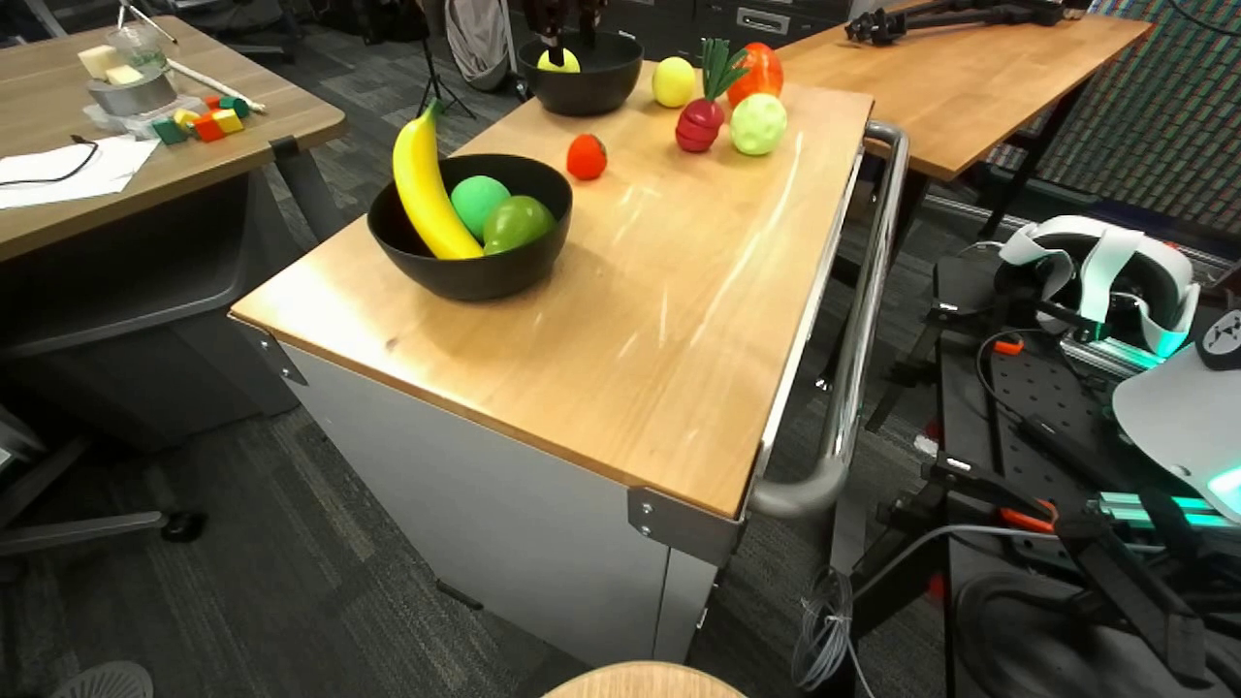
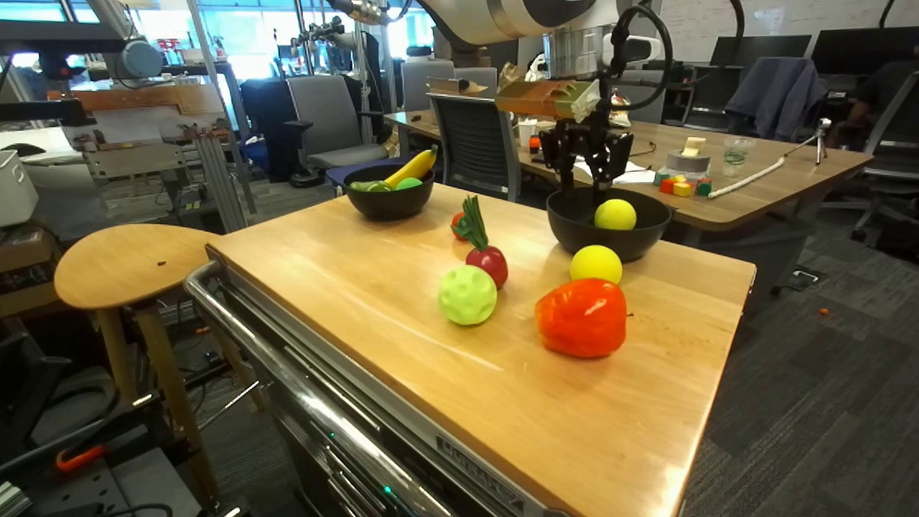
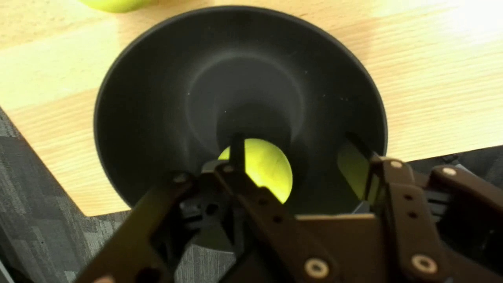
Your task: Place the toy fruits and vegetables in the black bowls
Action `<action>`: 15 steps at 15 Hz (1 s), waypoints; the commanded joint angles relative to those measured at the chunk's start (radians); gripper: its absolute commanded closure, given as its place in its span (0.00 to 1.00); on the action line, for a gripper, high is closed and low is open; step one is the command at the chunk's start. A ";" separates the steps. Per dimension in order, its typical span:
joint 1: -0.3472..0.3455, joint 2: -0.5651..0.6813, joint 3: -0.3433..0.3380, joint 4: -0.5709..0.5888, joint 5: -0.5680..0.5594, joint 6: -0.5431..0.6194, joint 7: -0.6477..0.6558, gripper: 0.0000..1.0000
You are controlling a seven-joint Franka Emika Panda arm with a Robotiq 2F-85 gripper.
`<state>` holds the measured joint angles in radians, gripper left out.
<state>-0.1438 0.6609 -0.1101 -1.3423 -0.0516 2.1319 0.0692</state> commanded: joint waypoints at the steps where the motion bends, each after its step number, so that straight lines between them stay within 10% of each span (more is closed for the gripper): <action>1: -0.003 0.011 0.015 0.037 0.033 -0.025 0.000 0.38; 9: 0.008 0.005 0.022 0.045 0.037 -0.026 0.007 0.01; 13: 0.013 0.024 0.023 0.062 0.041 -0.035 0.019 0.20; 15: 0.017 0.038 0.026 0.072 0.041 -0.047 0.028 0.44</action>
<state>-0.1350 0.6662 -0.0850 -1.3267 -0.0312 2.1234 0.0773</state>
